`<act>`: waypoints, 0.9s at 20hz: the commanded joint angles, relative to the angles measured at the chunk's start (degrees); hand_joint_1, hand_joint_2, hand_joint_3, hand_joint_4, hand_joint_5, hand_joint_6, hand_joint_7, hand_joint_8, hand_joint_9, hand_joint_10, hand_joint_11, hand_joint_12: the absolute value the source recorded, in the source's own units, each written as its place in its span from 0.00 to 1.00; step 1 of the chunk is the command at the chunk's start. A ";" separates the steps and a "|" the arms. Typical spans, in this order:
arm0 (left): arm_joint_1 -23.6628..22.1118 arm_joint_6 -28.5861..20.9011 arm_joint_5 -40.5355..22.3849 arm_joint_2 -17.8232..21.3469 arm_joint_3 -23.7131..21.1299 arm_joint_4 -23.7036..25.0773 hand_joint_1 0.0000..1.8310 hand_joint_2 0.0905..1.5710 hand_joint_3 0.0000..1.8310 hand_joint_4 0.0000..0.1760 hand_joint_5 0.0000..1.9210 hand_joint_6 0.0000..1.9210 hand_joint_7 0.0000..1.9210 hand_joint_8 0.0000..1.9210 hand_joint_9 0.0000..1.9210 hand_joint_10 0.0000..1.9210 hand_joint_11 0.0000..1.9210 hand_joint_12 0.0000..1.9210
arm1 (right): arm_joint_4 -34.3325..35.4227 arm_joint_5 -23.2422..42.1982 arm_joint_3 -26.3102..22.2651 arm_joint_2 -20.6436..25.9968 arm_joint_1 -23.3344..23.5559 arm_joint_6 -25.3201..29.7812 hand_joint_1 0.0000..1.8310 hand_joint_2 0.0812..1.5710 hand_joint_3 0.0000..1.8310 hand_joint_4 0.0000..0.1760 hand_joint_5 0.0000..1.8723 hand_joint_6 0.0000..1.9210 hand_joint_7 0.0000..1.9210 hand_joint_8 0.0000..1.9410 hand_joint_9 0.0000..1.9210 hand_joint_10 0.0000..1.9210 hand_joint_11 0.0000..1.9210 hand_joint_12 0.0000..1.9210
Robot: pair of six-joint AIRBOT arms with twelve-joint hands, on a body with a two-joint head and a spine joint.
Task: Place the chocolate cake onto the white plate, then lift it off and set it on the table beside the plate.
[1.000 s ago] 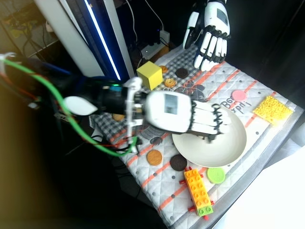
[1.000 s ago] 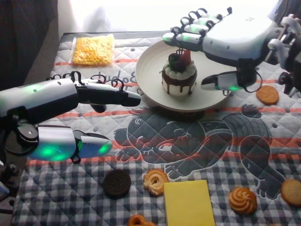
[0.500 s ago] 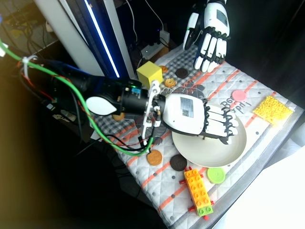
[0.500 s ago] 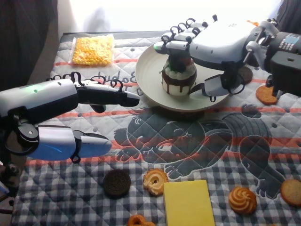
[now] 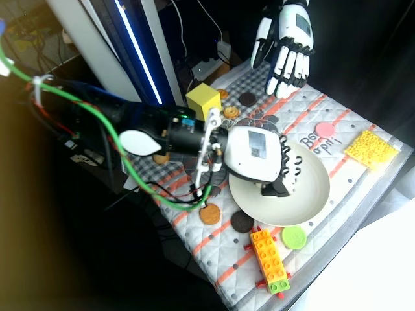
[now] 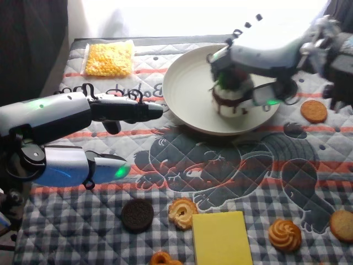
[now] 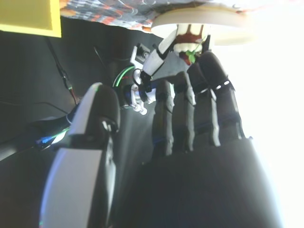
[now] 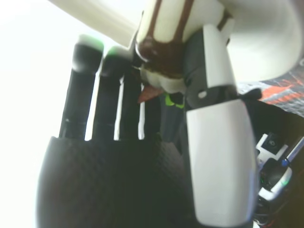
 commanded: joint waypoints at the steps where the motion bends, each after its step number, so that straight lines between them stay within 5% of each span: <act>1: -0.91 -0.53 -5.98 -0.04 0.15 -1.30 0.45 0.79 0.00 0.05 0.14 0.00 0.17 0.01 0.00 0.45 0.00 0.79 | 0.45 8.08 -0.82 1.48 1.20 -0.12 0.63 0.80 0.00 0.00 0.36 0.70 0.37 0.82 0.33 0.91 0.36 1.00; 4: -0.93 -0.53 -5.96 0.03 0.13 -1.71 0.43 0.79 0.00 0.11 0.13 0.00 0.16 0.00 0.00 0.43 0.00 0.77 | 0.44 10.62 -4.59 6.25 1.18 -0.11 0.70 0.79 0.00 0.00 0.35 0.73 0.37 0.73 0.36 0.83 0.28 0.99; 6: -0.89 -0.54 -6.01 0.18 0.03 -2.12 0.42 0.79 0.00 0.24 0.13 0.00 0.14 0.00 0.00 0.38 0.00 0.75 | 0.41 13.29 -7.79 9.64 0.12 -0.10 0.71 0.79 0.00 0.00 0.35 0.77 0.39 0.69 0.36 0.82 0.27 0.97; 9: -0.58 -0.54 -6.11 0.29 0.12 -2.85 0.42 0.79 0.00 0.25 0.13 0.00 0.13 0.00 0.00 0.32 0.00 0.69 | -3.14 18.17 -12.42 14.14 -2.25 3.58 0.71 0.80 0.00 0.00 0.36 0.76 0.36 0.74 0.32 0.86 0.23 1.00; 11: -0.18 -0.54 -6.45 0.53 0.11 -3.41 0.42 0.79 0.00 0.32 0.13 0.00 0.12 0.00 0.00 0.28 0.00 0.65 | -7.85 20.82 -13.98 17.59 -5.65 11.15 0.64 0.79 0.00 0.00 0.39 0.74 0.36 0.75 0.30 0.84 0.27 1.00; 13: -0.02 -0.54 -6.65 0.65 0.14 -3.86 0.40 0.80 0.00 0.27 0.13 0.00 0.13 0.00 0.00 0.27 0.00 0.63 | -8.25 22.41 -16.58 21.01 -9.43 11.16 0.65 0.79 0.00 0.00 0.40 0.63 0.37 0.85 0.36 0.99 0.39 1.00; 14: -0.02 -0.54 -6.66 0.82 0.12 -4.04 0.39 0.81 0.00 0.33 0.12 0.01 0.13 0.00 0.01 0.24 0.00 0.55 | -8.48 22.72 -18.11 22.76 -12.03 11.16 0.65 0.80 0.00 0.00 0.40 0.60 0.36 0.90 0.45 1.00 0.48 1.00; 15: 0.03 -0.54 -6.71 0.95 0.11 -4.20 0.38 0.81 0.00 0.34 0.12 0.01 0.12 0.00 0.00 0.23 0.00 0.54 | -8.48 22.76 -18.74 23.55 -13.34 11.16 0.63 0.76 0.00 0.00 0.44 0.63 0.47 0.98 0.55 1.00 0.58 1.00; 18: 0.32 -0.54 -6.94 1.20 0.09 -4.80 0.39 0.81 0.00 0.32 0.12 0.00 0.12 0.00 0.01 0.23 0.00 0.58 | -8.46 22.73 -19.46 23.92 -15.90 11.17 0.66 0.79 0.01 0.00 0.40 0.60 0.37 0.89 0.37 1.00 0.39 1.00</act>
